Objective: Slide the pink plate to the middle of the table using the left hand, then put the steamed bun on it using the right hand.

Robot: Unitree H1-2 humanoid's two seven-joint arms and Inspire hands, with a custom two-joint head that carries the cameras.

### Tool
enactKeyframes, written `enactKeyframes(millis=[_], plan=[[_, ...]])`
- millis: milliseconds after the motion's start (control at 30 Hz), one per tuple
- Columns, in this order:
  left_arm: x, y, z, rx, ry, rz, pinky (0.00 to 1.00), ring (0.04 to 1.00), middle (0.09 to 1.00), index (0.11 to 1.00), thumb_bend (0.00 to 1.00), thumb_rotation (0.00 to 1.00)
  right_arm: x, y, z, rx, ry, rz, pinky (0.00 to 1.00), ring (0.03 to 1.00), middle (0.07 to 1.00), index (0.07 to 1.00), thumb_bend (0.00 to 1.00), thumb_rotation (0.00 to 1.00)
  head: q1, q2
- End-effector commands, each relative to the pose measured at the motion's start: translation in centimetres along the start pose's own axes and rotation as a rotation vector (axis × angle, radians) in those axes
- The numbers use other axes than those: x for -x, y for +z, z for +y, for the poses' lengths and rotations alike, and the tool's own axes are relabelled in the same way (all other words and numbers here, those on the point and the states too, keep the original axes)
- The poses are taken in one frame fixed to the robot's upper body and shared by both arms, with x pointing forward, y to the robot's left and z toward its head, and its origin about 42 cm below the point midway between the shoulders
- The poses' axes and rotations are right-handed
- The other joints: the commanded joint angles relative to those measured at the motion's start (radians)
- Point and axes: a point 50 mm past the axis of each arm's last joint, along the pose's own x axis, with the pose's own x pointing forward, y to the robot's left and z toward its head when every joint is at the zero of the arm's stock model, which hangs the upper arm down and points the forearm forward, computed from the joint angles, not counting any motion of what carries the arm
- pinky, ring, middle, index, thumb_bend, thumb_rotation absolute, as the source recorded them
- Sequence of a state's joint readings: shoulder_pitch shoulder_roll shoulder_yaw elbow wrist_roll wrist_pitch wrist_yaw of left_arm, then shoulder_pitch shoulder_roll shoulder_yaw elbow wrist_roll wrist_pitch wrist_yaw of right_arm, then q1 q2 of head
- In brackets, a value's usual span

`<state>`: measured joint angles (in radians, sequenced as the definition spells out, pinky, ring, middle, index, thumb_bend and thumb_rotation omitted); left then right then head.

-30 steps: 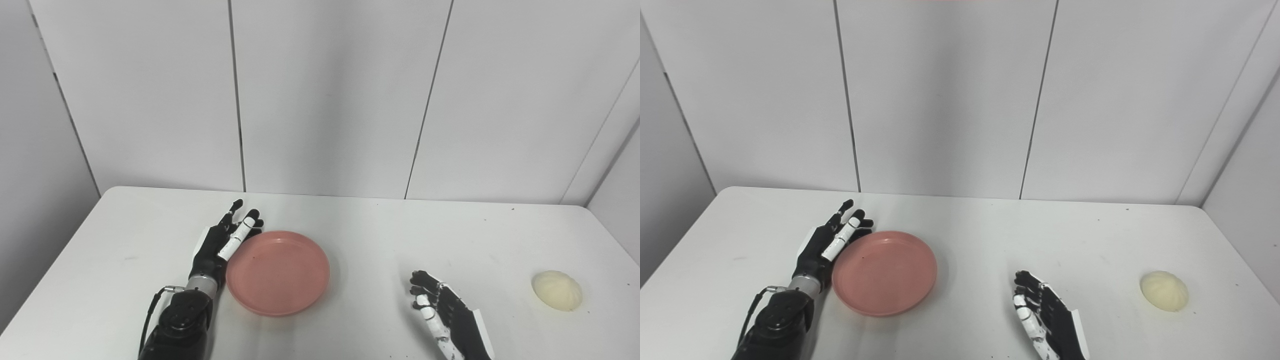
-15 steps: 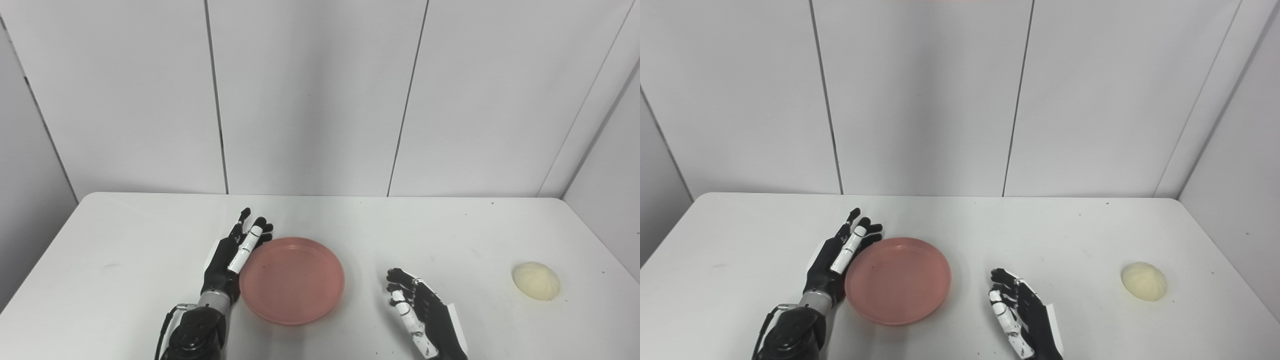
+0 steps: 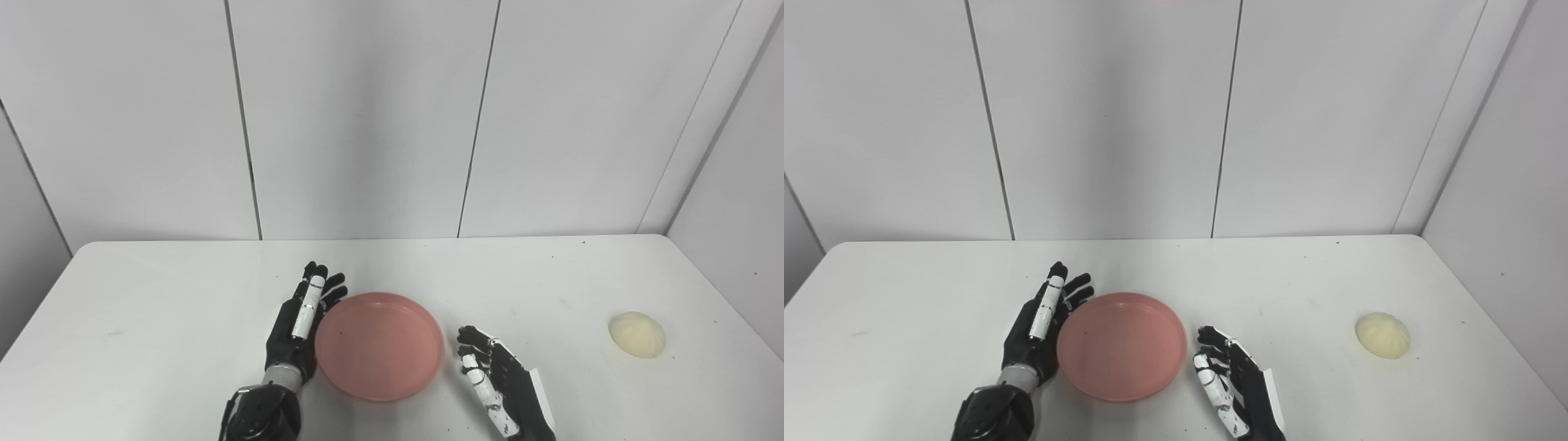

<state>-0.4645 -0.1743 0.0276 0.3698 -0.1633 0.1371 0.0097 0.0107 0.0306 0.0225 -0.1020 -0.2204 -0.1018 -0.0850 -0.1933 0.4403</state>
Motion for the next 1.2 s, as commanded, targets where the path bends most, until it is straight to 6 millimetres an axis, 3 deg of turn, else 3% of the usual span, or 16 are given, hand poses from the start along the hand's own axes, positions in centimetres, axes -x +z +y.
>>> enactKeyframes(millis=[0, 200, 333, 567, 733, 933, 1067, 1167], plan=[[0.2, -0.3, 0.2, 0.007, 0.002, 0.002, 0.91, 0.834, 0.828, 1.000, 0.58, 0.76, 1.1, -0.9, 0.2, -0.028, -0.031, -0.010, 0.66, 0.730, 0.759, 0.750, 0.40, 0.79, -0.008, -0.004], [0.7, -0.2, 0.9, 0.010, -0.015, 0.008, 0.91, 0.834, 0.822, 1.000, 0.58, 0.75, 0.8, -0.7, -0.5, -0.068, -0.106, -0.055, 0.66, 0.728, 0.751, 0.749, 0.46, 0.74, -0.028, 0.008], [0.7, 0.2, 1.7, 0.031, -0.004, 0.012, 0.91, 0.836, 0.818, 1.000, 0.61, 0.71, -0.3, 0.6, -1.9, -0.082, -0.167, -0.101, 0.68, 0.748, 0.759, 0.764, 0.51, 0.76, -0.041, 0.060], [0.5, 0.5, 2.5, -0.002, -0.004, -0.004, 0.87, 0.826, 0.812, 1.000, 0.57, 0.74, -2.0, 2.6, -4.3, -0.087, -0.211, -0.189, 0.67, 0.731, 0.762, 0.778, 0.60, 0.75, -0.063, 0.054], [0.3, 0.4, 3.3, 0.001, 0.006, 0.002, 0.86, 0.813, 0.789, 1.000, 0.58, 0.73, -3.1, 3.5, -5.9, 0.064, -0.218, -0.267, 0.69, 0.755, 0.783, 0.808, 0.67, 0.79, -0.111, 0.037], [0.0, 0.5, 4.0, -0.007, 0.005, -0.003, 0.85, 0.810, 0.798, 1.000, 0.59, 0.74, -4.3, 6.1, -7.6, 0.337, -0.267, -0.304, 0.68, 0.750, 0.800, 0.833, 0.76, 0.84, -0.123, 0.040], [0.2, 0.6, 4.2, -0.018, 0.005, -0.008, 0.84, 0.807, 0.798, 1.000, 0.59, 0.74, -5.1, 8.6, -9.8, 0.645, -0.332, -0.314, 0.71, 0.769, 0.802, 0.812, 0.81, 0.73, -0.131, 0.041], [0.3, 0.7, 4.2, -0.022, 0.009, -0.005, 0.84, 0.803, 0.791, 1.000, 0.60, 0.74, -5.4, 9.1, -11.1, 0.772, -0.349, -0.245, 0.75, 0.788, 0.802, 0.786, 0.85, 0.70, -0.132, 0.042]])
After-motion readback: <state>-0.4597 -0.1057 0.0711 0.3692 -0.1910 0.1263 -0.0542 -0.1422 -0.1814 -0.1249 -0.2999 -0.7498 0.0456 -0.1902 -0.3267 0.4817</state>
